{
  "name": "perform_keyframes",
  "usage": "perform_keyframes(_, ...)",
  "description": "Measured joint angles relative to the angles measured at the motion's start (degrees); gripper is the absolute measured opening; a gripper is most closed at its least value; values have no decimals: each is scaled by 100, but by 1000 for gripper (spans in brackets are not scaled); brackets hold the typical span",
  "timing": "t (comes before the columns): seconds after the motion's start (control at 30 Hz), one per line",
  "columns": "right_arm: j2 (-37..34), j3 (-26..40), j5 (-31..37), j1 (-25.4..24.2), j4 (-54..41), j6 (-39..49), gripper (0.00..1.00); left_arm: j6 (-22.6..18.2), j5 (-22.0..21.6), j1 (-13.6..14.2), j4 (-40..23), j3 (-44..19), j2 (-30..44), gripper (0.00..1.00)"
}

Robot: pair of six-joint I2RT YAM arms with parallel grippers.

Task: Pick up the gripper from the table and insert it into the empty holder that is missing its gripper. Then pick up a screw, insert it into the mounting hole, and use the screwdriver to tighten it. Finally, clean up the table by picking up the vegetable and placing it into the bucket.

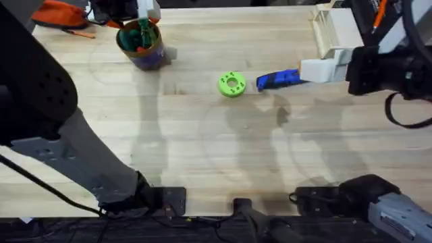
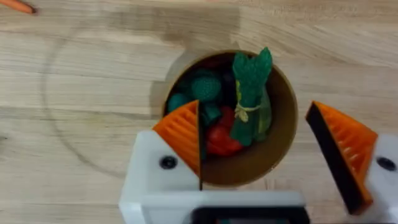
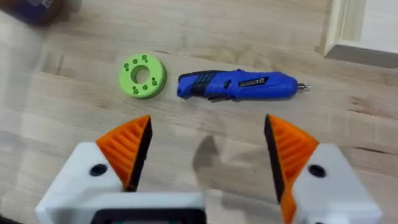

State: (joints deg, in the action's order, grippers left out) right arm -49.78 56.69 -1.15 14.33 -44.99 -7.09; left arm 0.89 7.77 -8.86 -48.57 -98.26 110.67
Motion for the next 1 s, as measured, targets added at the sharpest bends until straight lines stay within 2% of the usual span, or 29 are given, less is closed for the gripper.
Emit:
perform_keyframes(0.13,0,0,0,0,0,0,992,0,0,0,-33,0,-130,987)
perform_keyframes(0.27,0,0,0,0,0,0,992,-11,0,0,-221,0,-626,987)
perform_keyframes(0.53,1,0,0,0,-1,0,992,-278,-45,108,-1542,-4,-2030,988)
perform_keyframes(0.63,26,0,0,0,-1,0,993,-327,-159,327,-1828,17,-2394,988)
perform_keyframes(0.73,138,0,0,0,-3,0,993,-344,-240,626,-1708,321,-2806,988)
perform_keyframes(0.83,334,0,0,0,-51,0,992,-206,-438,996,-1633,979,-3353,988)
perform_keyframes(1.0,574,0,0,0,-372,0,992,268,-888,1689,-1586,2149,-4146,988)
